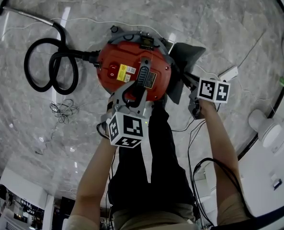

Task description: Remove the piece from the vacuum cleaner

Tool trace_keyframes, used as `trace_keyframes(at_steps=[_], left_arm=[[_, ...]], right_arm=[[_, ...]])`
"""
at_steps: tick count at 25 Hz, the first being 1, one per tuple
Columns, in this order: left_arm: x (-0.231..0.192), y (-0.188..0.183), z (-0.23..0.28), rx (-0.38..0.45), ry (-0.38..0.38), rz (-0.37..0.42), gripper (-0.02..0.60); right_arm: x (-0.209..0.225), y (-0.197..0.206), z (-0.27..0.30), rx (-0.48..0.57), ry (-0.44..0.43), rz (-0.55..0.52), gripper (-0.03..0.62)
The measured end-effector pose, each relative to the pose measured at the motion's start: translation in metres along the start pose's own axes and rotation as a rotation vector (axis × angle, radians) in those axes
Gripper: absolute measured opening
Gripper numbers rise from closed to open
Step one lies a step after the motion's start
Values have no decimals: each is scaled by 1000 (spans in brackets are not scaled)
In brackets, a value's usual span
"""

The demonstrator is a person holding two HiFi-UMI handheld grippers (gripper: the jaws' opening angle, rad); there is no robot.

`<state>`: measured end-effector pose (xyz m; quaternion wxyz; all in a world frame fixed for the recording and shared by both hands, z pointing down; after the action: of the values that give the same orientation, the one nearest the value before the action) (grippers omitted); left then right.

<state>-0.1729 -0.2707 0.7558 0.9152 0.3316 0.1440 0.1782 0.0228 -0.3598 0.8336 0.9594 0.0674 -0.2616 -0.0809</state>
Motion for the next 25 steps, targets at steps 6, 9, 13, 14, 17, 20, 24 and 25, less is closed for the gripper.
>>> trace_keyframes(at_steps=[6, 9, 13, 14, 17, 20, 24, 25], left_arm=[[-1, -1, 0, 8, -1, 3, 144], [-1, 0, 0, 1, 10, 14, 144], [-1, 0, 1, -3, 16, 31, 144], [-1, 0, 1, -1, 16, 34, 144], [-3, 0, -1, 5, 24, 11, 144], [-6, -4, -9, 28, 29, -48, 144], [-8, -18, -28, 44, 28, -57, 144], [-7, -22, -35, 45, 25, -54, 144]], right_arm=[[0, -3, 4, 41, -72, -43, 66], [2, -2, 3, 35, -98, -42, 67], [6, -6, -6, 48, -117, -51, 67], [7, -9, -11, 74, -120, -35, 69], [7, -9, -26, 124, -145, 13, 71], [2, -6, -42, 159, -168, 45, 71], [-7, -7, -76, 255, -250, 198, 72], [-12, -8, -87, 278, -287, 243, 72]])
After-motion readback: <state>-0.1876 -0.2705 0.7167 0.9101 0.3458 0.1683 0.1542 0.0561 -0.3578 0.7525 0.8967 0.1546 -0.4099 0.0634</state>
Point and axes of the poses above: the fingertips, and each gripper's own axes: z forward along the fingers, x to its right, y out of its underside, the point moved 4 cm from there along -z, backward along the fingers, and after that the axes turned 5 degrees about x, right-handed, at the moved point
